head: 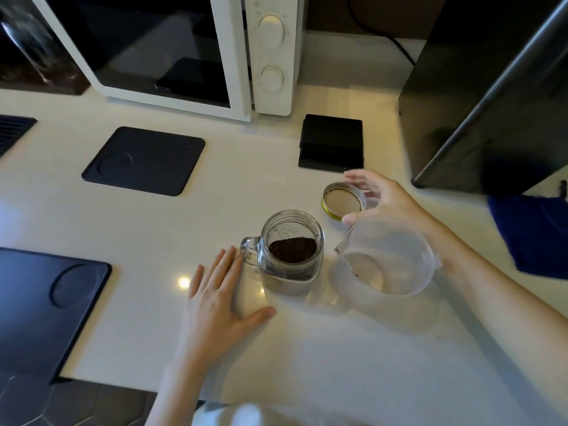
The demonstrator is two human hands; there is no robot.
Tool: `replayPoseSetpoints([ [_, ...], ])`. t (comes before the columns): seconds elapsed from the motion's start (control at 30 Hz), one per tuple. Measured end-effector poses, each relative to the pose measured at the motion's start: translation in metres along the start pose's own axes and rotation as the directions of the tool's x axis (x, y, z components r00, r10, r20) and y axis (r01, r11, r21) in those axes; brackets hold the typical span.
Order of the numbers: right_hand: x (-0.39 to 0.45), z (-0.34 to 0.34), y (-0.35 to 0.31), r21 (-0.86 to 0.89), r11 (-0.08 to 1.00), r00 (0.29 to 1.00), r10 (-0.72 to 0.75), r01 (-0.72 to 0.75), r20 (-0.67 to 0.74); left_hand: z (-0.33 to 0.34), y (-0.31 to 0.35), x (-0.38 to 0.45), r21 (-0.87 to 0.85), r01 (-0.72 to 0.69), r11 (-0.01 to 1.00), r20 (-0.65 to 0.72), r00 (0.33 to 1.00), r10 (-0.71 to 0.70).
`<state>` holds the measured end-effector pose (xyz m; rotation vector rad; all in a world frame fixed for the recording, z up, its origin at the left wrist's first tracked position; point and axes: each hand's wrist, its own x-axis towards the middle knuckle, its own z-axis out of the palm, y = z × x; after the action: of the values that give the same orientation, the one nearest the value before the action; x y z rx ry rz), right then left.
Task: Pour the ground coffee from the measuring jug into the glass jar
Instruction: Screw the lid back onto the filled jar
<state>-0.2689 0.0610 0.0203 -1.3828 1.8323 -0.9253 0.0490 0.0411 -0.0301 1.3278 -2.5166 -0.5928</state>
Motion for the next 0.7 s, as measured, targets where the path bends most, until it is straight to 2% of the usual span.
replayPoseSetpoints([
  [0.13, -0.005, -0.024, -0.031, 0.064, 0.996, 0.998, -0.057, 0.056, 0.016, 0.001, -0.001, 0.000, 0.002, -0.009, 1.000, 0.004, 1.000, 0.009],
  [0.2, -0.011, -0.032, -0.052, 0.062, 0.994, 0.995, -0.091, 0.088, 0.052, -0.004, -0.001, 0.002, -0.058, -0.004, 0.998, 0.001, 1.000, 0.005],
  [0.3, -0.025, -0.035, -0.079, -0.014, 0.990, 0.987, -0.138, 0.139, 0.088, -0.023, 0.006, 0.007, -0.328, 0.082, 0.941, -0.045, 0.994, -0.103],
  [0.33, -0.029, -0.035, -0.086, -0.065, 0.986, 0.984, -0.148, 0.155, 0.099, -0.029, 0.009, 0.009, -0.412, 0.072, 0.908, -0.060, 0.993, -0.106],
  [0.4, -0.038, -0.031, -0.099, -0.162, 0.971, 0.979, -0.153, 0.174, 0.132, -0.039, 0.017, 0.015, -0.499, -0.008, 0.867, -0.100, 0.994, -0.048],
  [0.53, -0.050, -0.021, -0.115, -0.297, 0.934, 0.973, -0.152, 0.199, 0.174, -0.042, 0.034, 0.027, -0.552, -0.151, 0.820, -0.115, 0.988, 0.105],
  [0.7, -0.054, -0.014, -0.124, -0.381, 0.897, 0.964, -0.144, 0.222, 0.222, -0.036, 0.043, 0.034, -0.606, -0.132, 0.785, -0.085, 0.991, 0.101],
])
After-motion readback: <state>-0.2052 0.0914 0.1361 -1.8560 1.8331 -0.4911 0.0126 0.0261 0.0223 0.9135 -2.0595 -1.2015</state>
